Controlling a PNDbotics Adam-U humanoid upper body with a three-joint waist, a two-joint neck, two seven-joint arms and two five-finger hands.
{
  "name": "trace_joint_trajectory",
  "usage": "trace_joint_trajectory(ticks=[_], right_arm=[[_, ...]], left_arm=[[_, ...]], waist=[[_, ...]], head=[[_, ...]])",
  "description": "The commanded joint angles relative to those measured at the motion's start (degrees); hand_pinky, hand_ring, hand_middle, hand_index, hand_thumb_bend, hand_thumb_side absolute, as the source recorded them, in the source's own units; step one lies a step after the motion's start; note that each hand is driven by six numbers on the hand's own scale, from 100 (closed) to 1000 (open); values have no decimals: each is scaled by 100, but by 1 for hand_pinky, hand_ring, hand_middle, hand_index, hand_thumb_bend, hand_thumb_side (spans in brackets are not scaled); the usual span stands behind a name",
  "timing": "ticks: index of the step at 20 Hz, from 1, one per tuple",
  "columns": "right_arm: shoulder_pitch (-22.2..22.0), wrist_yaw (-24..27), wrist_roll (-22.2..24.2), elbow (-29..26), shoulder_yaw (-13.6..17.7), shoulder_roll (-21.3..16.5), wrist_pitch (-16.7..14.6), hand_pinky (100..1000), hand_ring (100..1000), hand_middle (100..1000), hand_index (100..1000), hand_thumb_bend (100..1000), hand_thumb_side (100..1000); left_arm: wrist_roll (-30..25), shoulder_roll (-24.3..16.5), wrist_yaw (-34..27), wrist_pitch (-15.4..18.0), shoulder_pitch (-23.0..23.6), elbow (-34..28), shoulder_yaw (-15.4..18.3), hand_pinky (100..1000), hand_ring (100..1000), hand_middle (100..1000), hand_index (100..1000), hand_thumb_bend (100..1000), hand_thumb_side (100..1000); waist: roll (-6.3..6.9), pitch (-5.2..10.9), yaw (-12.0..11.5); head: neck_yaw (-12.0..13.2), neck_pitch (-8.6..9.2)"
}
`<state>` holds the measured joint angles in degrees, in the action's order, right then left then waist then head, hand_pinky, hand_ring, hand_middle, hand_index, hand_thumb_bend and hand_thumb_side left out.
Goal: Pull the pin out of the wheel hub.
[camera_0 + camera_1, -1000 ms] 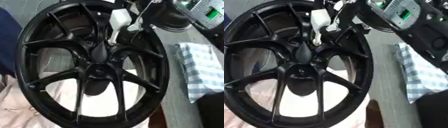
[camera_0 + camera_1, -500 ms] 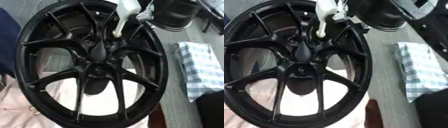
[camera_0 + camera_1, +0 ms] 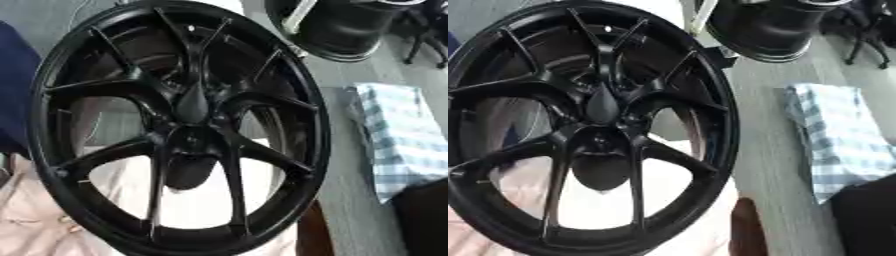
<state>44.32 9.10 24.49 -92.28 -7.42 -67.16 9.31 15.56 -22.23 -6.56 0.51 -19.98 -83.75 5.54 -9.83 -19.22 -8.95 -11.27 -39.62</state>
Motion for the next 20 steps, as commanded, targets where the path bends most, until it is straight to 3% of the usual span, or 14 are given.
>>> trace_joint_trajectory(ticks=[1,4,7,12,13,15,20], right_arm=[[-275,-224,-317,395,600,-360,241,629,512,317,434,370,100],[-748,-513,-609,864,1073,-202,530,629,513,319,436,362,100],[-1209,-796,-893,1325,1535,-83,775,629,513,319,436,362,100],[-1988,-733,-1372,1638,2314,12,439,629,513,319,436,362,100],[-2146,-679,-1469,1628,2472,41,350,634,530,361,471,337,100],[-2455,-736,-1659,1787,2780,237,375,644,542,374,484,332,100],[-3238,-1177,-2141,2525,3380,986,807,683,591,435,527,358,100]], left_arm=[[134,-168,-19,23,50,-64,156,597,570,494,686,100,901],[209,-198,-36,32,113,-66,226,597,570,494,686,100,900],[213,-202,-42,31,114,-71,210,597,570,494,686,100,900],[150,-185,-30,21,55,-78,142,597,570,494,686,100,900],[144,-183,-28,20,44,-80,138,596,571,494,686,100,899],[197,-146,-58,26,26,-89,214,596,571,494,686,100,899],[193,-111,-82,19,-10,-94,185,596,571,493,686,100,900]], waist=[[111,93,106],[154,93,273],[145,108,238],[107,106,90],[106,97,73],[217,23,202],[237,9,157]], head=[[240,89],[355,132],[295,141],[156,145],[147,174],[217,381],[121,452]])
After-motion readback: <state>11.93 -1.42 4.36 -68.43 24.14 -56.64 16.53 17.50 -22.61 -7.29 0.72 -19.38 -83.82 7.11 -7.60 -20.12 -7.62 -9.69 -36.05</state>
